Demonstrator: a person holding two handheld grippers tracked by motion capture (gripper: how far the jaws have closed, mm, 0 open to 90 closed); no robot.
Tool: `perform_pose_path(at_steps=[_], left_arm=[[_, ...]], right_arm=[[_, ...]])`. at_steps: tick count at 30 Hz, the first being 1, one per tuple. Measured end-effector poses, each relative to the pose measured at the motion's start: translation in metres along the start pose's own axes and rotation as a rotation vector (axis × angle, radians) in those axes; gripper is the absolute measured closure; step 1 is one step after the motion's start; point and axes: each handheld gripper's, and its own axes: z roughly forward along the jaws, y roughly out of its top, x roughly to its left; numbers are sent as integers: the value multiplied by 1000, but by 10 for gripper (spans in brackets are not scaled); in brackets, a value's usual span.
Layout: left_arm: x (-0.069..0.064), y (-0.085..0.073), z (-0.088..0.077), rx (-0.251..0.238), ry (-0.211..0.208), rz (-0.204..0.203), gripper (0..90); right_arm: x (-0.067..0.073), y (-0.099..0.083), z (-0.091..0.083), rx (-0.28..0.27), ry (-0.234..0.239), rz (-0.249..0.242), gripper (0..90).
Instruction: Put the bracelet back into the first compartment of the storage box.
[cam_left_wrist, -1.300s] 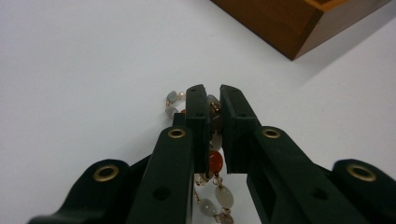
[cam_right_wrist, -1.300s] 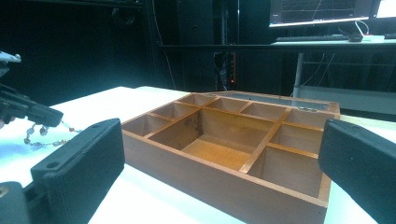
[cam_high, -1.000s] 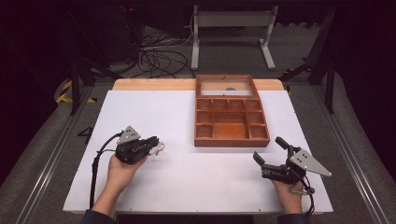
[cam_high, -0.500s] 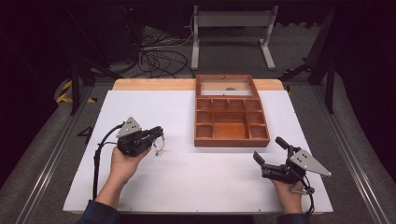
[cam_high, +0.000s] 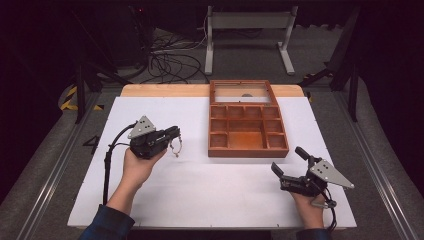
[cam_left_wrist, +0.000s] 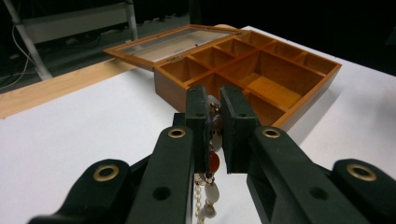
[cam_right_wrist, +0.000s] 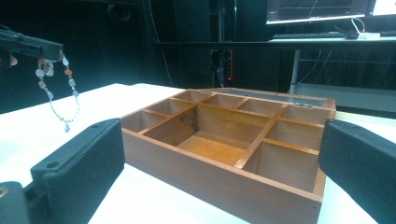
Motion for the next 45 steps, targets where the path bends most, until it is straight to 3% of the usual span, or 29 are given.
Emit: perform_pose_path(at_steps=[9, 10, 28, 45], left_arm=[[-4, 13, 16, -22, -11, 18, 829], [-4, 16, 20, -24, -10, 35, 829], [3, 31, 41, -42, 30, 82, 829], [9, 46, 59, -54, 40, 93, 828]], right_arm=[[0, 0, -1, -2, -3, 2, 11], [0, 0, -1, -2, -3, 2, 11], [1, 0, 0, 5, 3, 6, 15], [0, 0, -1, 5, 0, 8, 15]])
